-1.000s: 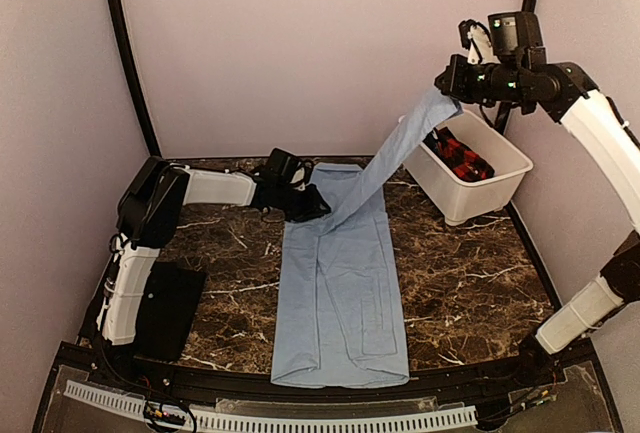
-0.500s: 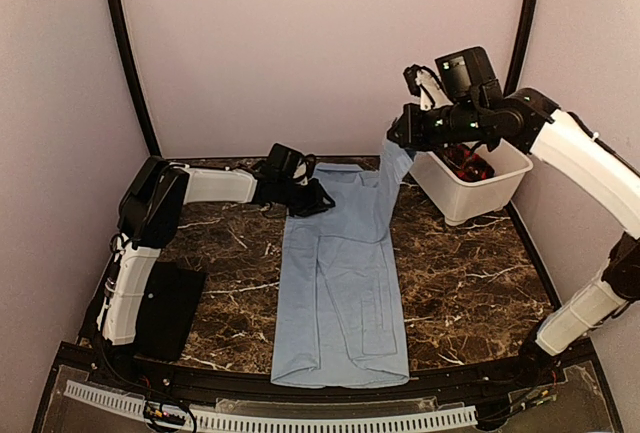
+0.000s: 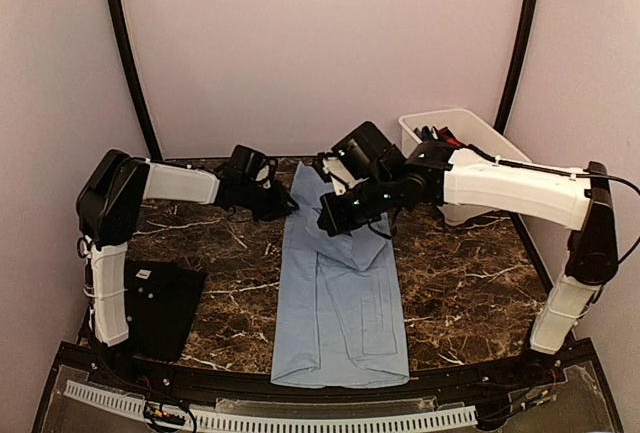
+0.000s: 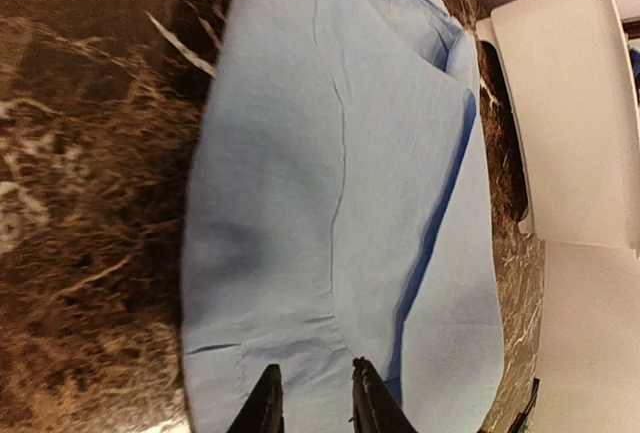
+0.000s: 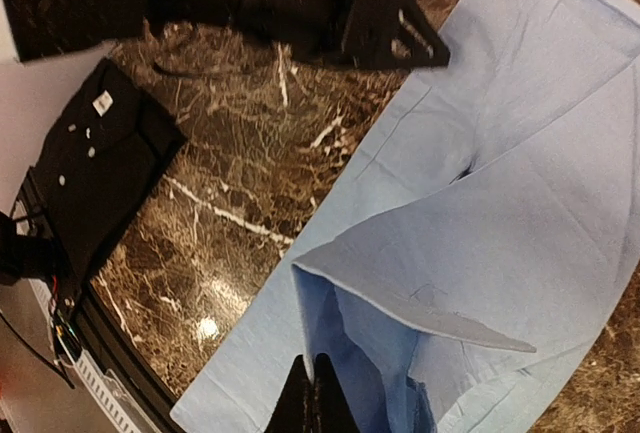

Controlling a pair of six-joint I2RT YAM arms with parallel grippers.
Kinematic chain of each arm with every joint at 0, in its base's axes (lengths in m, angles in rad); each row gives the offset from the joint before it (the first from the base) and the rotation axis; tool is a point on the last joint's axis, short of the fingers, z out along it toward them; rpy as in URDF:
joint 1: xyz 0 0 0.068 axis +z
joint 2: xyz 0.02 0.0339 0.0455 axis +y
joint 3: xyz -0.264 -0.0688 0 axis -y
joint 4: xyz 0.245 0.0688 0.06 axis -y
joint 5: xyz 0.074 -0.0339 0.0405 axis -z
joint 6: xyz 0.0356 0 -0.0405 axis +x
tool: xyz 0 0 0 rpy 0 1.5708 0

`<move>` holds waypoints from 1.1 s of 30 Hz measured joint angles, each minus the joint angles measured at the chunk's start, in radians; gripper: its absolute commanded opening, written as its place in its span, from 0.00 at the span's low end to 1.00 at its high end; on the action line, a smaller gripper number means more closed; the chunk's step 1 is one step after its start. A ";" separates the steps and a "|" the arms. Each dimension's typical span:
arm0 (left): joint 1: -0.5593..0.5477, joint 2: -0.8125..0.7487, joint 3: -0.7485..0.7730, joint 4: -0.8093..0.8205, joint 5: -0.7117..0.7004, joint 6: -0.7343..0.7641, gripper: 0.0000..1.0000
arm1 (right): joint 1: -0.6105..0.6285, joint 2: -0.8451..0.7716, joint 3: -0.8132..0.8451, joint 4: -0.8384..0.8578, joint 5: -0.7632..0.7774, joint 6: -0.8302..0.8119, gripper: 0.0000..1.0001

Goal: Fold and stack the long sleeve shirts
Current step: Place the sleeve of the rectangle-folded shirt.

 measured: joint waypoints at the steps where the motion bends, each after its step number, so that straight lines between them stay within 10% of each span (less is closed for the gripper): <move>1: 0.012 -0.033 -0.034 0.005 -0.002 -0.003 0.24 | 0.013 0.016 -0.011 0.002 -0.004 -0.002 0.00; 33: 0.058 -0.379 -0.393 0.031 0.025 0.016 0.24 | 0.183 0.157 -0.166 0.187 -0.114 0.051 0.00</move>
